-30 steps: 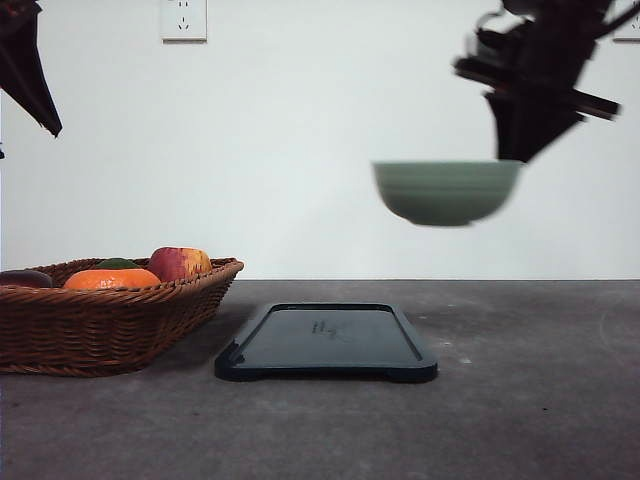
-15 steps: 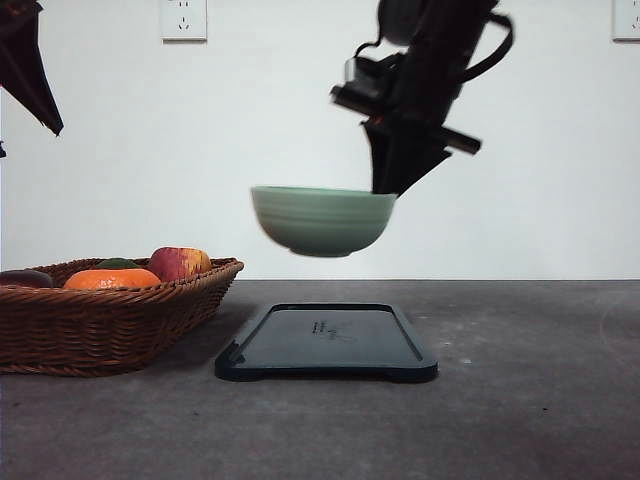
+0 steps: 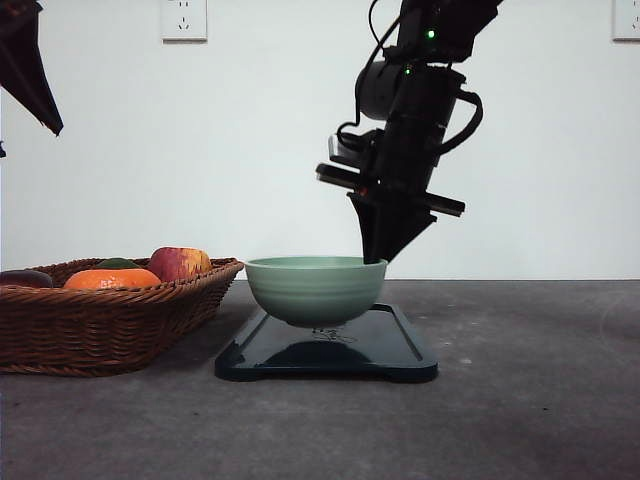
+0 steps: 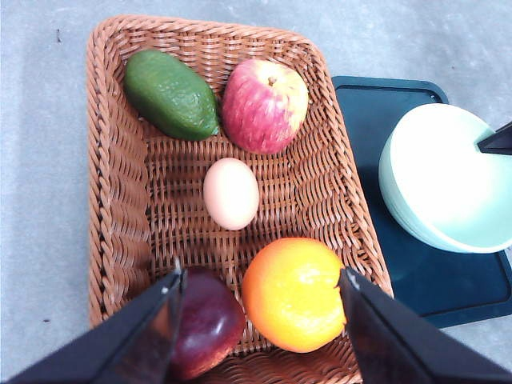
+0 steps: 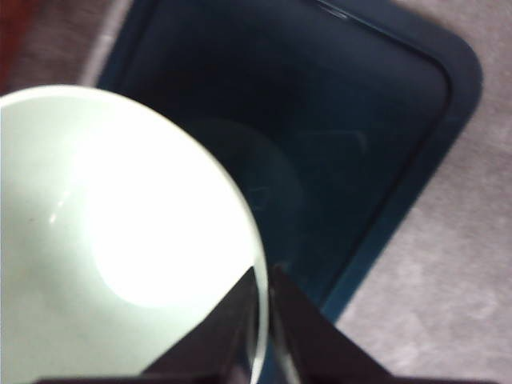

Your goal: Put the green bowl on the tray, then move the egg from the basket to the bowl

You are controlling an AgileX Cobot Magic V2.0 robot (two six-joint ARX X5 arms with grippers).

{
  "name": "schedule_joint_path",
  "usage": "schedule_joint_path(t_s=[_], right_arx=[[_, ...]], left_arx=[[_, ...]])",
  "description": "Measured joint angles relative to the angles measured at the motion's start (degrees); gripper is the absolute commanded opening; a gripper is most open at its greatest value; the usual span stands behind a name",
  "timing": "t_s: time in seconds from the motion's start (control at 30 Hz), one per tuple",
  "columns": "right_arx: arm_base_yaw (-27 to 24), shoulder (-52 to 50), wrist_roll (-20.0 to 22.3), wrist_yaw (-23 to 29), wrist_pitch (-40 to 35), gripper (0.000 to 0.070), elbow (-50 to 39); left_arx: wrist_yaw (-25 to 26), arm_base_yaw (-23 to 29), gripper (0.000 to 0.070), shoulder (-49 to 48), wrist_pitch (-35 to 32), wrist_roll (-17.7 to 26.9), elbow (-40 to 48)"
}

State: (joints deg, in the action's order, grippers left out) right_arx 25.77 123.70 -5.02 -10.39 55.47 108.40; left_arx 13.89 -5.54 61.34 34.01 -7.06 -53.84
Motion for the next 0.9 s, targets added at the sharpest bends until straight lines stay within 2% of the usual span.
schedule_joint_path(t_s=[0.03,0.13,0.2,0.5,0.67,0.77,0.9], right_arx=[[-0.04,0.11,0.00,0.67,0.00,0.0023,0.00],[-0.06,0.11,0.02,1.42,-0.05,0.0167,0.00],[-0.04,0.11,0.00,1.40,0.02,0.0213,0.00],[-0.04,0.01,-0.33,1.42,3.98,0.0215,4.28],[0.15,-4.58,-0.31,1.79,4.12,0.0214,5.01],[0.37,-9.07,-0.32,2.79,0.17,0.0214,3.54],[0.44,-15.09,-0.31,2.04,-7.33,0.0214,-3.30]], left_arx=[[0.00,0.00,0.0390,0.00,0.01,0.01,0.00],[0.00,0.00,0.0390,0.00,-0.01,0.00,0.00],[0.00,0.00,0.0390,0.00,-0.01,0.01,0.00],[0.00,0.00,0.0390,0.15,-0.01,0.01,0.00],[0.00,0.00,0.0390,0.15,0.01,-0.01,0.00],[0.00,0.00,0.0390,0.15,0.01,0.01,0.00],[-0.01,0.00,0.0390,0.20,0.03,0.00,0.00]])
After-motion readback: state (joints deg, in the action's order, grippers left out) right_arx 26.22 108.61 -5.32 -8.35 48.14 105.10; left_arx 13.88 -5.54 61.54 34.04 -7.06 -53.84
